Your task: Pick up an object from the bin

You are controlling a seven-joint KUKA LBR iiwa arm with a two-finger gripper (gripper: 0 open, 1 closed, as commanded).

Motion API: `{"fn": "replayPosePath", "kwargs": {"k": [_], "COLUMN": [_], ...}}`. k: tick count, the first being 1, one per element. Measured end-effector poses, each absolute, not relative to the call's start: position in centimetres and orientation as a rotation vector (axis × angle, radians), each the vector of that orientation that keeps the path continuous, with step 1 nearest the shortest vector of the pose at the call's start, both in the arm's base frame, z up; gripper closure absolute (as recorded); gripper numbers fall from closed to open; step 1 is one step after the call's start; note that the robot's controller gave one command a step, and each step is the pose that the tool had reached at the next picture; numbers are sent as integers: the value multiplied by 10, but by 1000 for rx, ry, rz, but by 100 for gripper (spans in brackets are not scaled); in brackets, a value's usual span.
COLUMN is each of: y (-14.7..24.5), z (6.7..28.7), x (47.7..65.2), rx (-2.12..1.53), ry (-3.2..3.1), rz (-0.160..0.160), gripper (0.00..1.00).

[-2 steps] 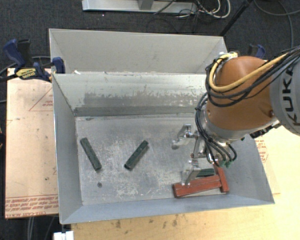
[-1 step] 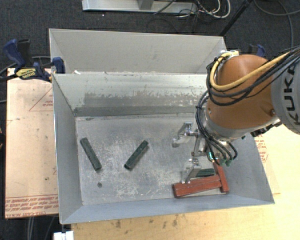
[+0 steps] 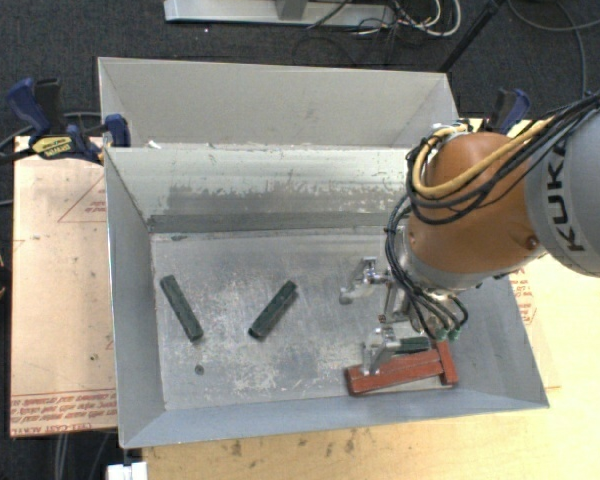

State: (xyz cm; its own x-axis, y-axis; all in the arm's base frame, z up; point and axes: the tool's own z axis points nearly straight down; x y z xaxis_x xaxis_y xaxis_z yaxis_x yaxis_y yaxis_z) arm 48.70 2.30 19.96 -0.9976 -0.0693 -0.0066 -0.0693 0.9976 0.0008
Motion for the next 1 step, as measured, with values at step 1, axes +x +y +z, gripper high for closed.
{"fn": "replayPosePath", "kwargs": {"k": [1], "y": [14], "z": [179], "x": [491], "rx": [-152], "ry": [3132], "rz": [3], "gripper": [0]}}
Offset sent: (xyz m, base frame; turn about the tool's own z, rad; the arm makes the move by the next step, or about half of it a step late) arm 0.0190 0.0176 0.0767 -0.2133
